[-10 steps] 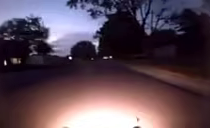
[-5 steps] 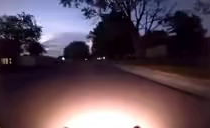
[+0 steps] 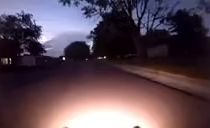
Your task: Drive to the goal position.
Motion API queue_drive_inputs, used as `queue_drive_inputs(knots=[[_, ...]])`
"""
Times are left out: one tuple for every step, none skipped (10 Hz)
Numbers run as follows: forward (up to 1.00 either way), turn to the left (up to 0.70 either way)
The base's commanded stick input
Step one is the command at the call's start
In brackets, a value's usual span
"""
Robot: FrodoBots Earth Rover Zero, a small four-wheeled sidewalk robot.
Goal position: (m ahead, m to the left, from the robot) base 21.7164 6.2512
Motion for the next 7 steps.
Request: queue_drive_inputs(knots=[[0.70, 0.00], [0.70, 0.00], [0.70, 0.00], [0.70, 0.00], [0.70, 0.00], [0.70, 0.00], [0.70, 0.00]])
